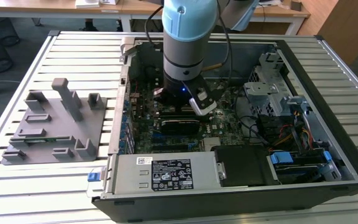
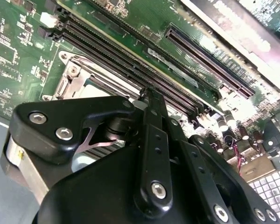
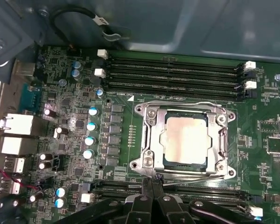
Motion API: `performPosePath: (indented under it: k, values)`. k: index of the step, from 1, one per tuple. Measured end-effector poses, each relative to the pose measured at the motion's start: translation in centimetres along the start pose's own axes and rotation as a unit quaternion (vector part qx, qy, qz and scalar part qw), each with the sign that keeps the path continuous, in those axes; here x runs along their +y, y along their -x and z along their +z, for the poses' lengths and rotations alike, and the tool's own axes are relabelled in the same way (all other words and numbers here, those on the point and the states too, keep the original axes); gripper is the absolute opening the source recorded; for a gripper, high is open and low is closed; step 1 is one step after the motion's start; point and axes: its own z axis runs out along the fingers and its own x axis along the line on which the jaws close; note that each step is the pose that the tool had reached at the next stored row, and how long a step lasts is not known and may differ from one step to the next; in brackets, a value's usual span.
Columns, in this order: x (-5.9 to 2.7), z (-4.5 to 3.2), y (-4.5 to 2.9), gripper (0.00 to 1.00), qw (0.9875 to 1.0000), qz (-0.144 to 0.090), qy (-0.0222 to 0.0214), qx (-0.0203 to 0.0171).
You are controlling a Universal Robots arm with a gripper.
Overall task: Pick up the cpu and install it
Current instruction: 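Install the second cpu locking lever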
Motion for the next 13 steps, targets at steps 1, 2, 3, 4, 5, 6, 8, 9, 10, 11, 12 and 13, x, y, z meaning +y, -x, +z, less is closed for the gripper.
performPosePath:
  k: [1,2,3,4,5,6,8,9,10,11,12,13]
  values:
    - [-0.06,0.01,-0.06,0.11,1.0000,0.000,0.0012,-0.0001]
    - [-0.12,0.03,-0.13,0.11,1.0000,0.000,0.0025,-0.0002]
    - [-0.19,0.04,-0.21,0.11,1.0000,0.000,0.0039,-0.0002]
    - [-0.25,0.05,-0.28,0.11,1.0000,0.000,0.0055,-0.0003]
    - [-0.30,0.05,-0.33,0.11,1.0000,0.000,0.0074,-0.0004]
    - [-0.35,0.06,-0.38,0.11,1.0000,0.000,0.0093,-0.0006]
    - [-0.41,0.10,-0.47,0.11,0.9999,0.000,0.0115,-0.0007]
    - [-0.43,0.14,-0.52,0.11,0.9999,0.000,0.0121,-0.0007]
    - [-0.45,0.17,-0.59,0.11,0.9999,0.000,0.0127,-0.0008]
    - [-0.47,0.21,-0.68,0.11,0.9999,0.000,0.0135,-0.0008]
    - [-0.48,0.24,-0.76,0.11,0.9999,0.000,0.0142,-0.0008]
    - [-0.48,0.27,-0.85,0.11,0.9999,0.000,0.0152,-0.0009]
